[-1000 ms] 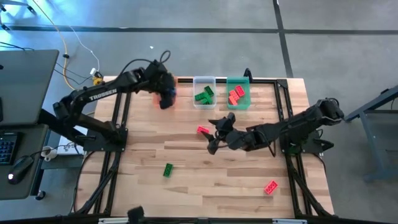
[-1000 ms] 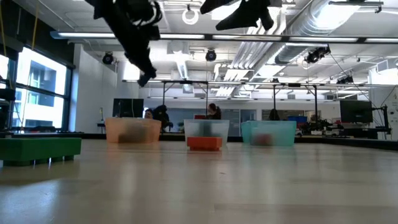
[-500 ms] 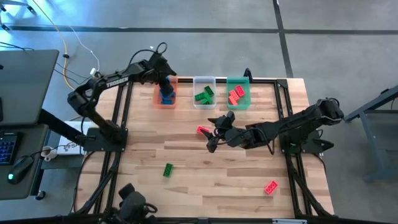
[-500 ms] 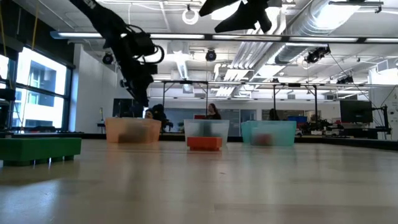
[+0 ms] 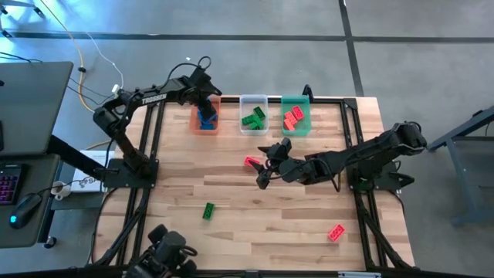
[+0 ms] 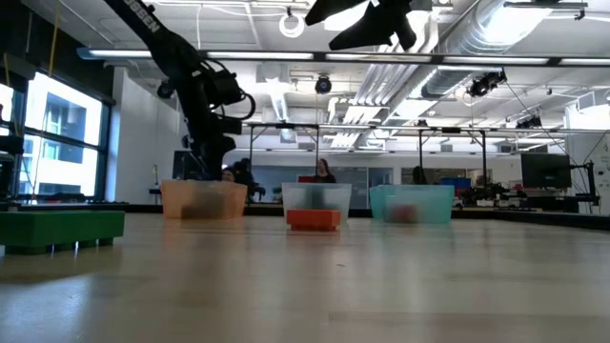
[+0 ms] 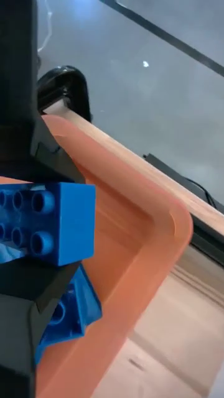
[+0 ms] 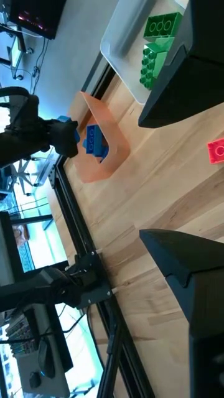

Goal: Sort & place blocks by color
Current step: Put the blue game piece into the bin, then put the orange game piece into the bin

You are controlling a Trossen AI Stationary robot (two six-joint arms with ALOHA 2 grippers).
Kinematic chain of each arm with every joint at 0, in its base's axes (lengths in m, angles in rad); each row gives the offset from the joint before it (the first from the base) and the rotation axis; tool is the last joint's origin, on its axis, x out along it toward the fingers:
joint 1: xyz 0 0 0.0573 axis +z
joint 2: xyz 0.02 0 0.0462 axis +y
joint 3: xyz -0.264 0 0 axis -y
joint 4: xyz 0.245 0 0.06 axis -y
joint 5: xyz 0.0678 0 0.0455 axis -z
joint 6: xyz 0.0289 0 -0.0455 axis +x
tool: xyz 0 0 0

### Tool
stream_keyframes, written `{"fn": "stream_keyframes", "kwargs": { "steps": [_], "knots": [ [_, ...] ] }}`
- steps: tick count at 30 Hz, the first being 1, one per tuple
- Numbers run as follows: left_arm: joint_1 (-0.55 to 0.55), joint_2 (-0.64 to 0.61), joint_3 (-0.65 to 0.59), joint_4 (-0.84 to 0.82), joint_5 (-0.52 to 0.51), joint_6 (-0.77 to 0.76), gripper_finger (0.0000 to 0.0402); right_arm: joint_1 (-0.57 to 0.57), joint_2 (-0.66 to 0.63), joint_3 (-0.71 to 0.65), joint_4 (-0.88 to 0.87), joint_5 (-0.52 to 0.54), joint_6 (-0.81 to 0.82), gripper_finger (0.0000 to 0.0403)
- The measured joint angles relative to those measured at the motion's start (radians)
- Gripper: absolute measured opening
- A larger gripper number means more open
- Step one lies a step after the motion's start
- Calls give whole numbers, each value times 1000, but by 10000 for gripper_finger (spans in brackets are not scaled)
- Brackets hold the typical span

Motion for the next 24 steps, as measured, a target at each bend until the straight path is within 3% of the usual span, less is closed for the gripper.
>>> {"fn": "stream_keyframes", "kwargs": {
  "steps": [11, 24],
  "knots": [
    [-1, -24, 0, -6, -15, -61, 209, -59, 10, 0, 0, -131, 18, 268],
    [-86, -196, 1, -108, -6, -77, 213, -186, 91, 0, 25, -264, -58, 268]
  ]
}}
